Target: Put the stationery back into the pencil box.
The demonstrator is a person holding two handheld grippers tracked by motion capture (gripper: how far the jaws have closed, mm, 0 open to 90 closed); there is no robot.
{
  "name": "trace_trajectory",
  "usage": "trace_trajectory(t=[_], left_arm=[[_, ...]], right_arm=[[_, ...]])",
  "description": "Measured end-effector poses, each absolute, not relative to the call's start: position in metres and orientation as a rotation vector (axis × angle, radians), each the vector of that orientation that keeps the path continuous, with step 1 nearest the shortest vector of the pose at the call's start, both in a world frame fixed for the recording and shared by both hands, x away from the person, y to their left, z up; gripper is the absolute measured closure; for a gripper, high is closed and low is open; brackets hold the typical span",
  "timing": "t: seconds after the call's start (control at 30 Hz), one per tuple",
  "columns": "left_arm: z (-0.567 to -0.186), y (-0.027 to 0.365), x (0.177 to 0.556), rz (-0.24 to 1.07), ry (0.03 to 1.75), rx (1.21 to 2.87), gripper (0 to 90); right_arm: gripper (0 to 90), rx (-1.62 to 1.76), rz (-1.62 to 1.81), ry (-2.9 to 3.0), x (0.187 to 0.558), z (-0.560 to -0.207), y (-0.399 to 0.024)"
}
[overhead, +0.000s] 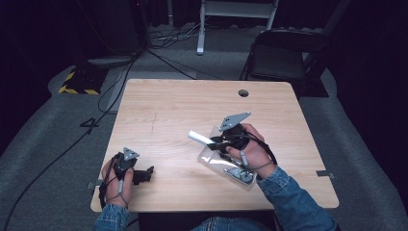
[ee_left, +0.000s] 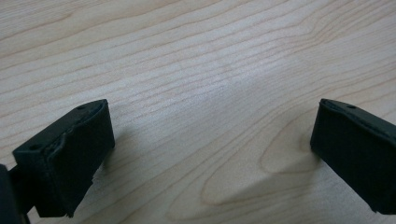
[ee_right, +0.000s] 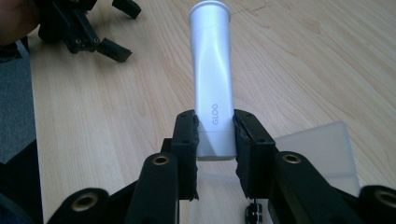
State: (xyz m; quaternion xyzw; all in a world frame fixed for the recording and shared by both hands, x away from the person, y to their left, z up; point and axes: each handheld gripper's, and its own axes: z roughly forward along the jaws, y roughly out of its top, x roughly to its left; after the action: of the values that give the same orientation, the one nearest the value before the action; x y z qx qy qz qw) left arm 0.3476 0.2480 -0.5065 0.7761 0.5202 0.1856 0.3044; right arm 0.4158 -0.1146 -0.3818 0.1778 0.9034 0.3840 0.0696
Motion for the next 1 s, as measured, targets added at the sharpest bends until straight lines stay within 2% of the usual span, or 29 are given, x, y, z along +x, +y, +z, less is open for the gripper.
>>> trace_trajectory(t=[0.4, 1.0], left_arm=[[-0.506, 0.248, 0.348, 0.495, 1.384, 2.056, 0.1], [-0.506, 0.248, 0.348, 0.496, 1.384, 2.055, 0.1]], right_arm=[[71.9, 0.551, 1.091, 2.748, 0.414, -0.381, -0.139], [71.9, 0.565, 0.921, 2.841, 0.416, -0.397, -0.147]])
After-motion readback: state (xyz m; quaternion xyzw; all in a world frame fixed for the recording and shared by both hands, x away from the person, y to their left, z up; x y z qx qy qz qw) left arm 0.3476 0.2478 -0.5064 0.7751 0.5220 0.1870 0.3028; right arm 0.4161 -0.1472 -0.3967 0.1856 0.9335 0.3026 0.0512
